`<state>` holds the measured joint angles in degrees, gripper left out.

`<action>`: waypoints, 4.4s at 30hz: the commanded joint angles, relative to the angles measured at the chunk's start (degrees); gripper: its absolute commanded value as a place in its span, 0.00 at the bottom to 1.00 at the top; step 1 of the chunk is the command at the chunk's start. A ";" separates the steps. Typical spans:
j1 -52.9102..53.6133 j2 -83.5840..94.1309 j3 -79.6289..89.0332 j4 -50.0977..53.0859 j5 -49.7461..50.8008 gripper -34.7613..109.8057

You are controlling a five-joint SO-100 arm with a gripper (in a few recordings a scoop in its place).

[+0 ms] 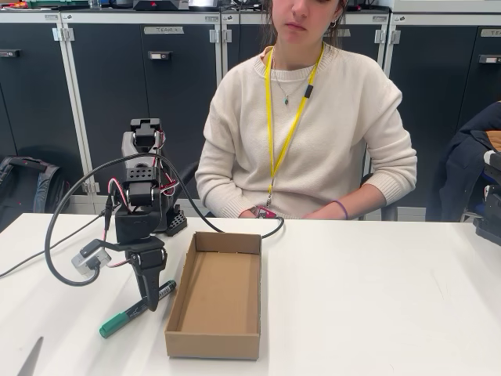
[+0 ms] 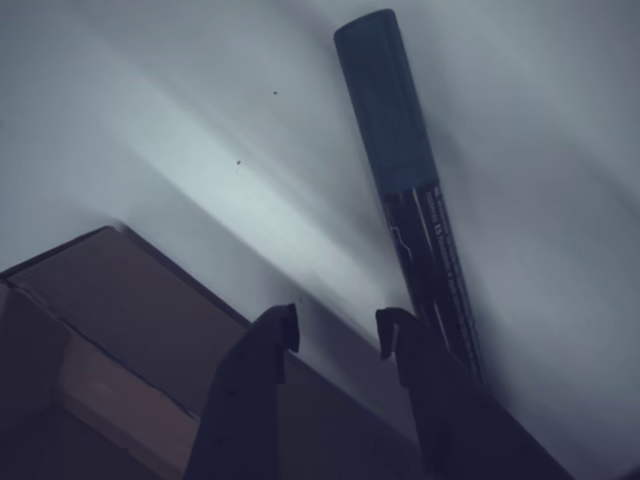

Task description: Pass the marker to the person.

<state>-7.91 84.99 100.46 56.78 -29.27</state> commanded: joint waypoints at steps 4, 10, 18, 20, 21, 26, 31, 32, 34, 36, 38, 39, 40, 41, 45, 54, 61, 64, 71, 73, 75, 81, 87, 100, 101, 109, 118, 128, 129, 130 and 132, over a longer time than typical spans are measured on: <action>0.53 7.03 2.90 1.05 -0.62 0.36; 0.00 10.11 7.03 1.05 -0.53 0.35; 0.18 16.44 13.97 -0.35 -1.32 0.37; 0.26 17.67 15.56 -0.35 -1.67 0.37; 0.35 18.19 16.26 -0.35 -1.85 0.37; 0.62 21.97 21.18 0.00 -2.55 0.38; 0.53 24.87 26.10 -1.14 -2.55 0.38; 0.53 25.31 26.98 -1.49 -2.37 0.38; 0.79 25.75 28.48 -2.64 -2.20 0.38; 1.05 25.75 29.53 -3.78 -2.02 0.38; 1.14 25.40 30.23 -4.57 -1.76 0.38; 1.14 25.05 30.59 -5.01 -1.67 0.38; 1.23 24.70 31.11 -5.98 -1.49 0.38; 1.23 24.26 31.64 -7.12 -1.14 0.38; 1.32 21.88 31.20 -8.96 -0.26 0.38; 0.35 16.00 28.74 -11.78 0.53 0.34; 0.00 15.64 28.56 -13.89 0.44 0.21; 0.44 15.73 26.89 -13.54 0.35 0.21; 1.32 18.37 19.69 -6.86 -2.20 0.21; 1.32 19.42 17.05 -4.39 -2.46 0.21; 1.32 20.13 14.85 -2.72 -2.72 0.21; 1.23 20.74 7.29 2.90 -2.72 0.21; 1.41 21.27 5.54 3.96 -1.49 0.29; 1.32 21.09 -2.72 8.61 -0.35 0.36; 1.32 21.09 -2.72 8.70 -0.35 0.36; 4.66 21.36 8.17 3.43 -1.67 0.34; 9.49 9.84 3.96 0.70 -5.54 0.35; 10.99 0.00 -4.22 -1.58 -4.83 0.35; 10.90 -0.70 -5.98 -1.23 -4.83 0.35; 10.72 -1.58 -7.65 -1.05 -4.83 0.35; 10.20 -3.25 -10.81 -0.26 -5.01 0.35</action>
<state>2.72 82.00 95.71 55.72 -34.37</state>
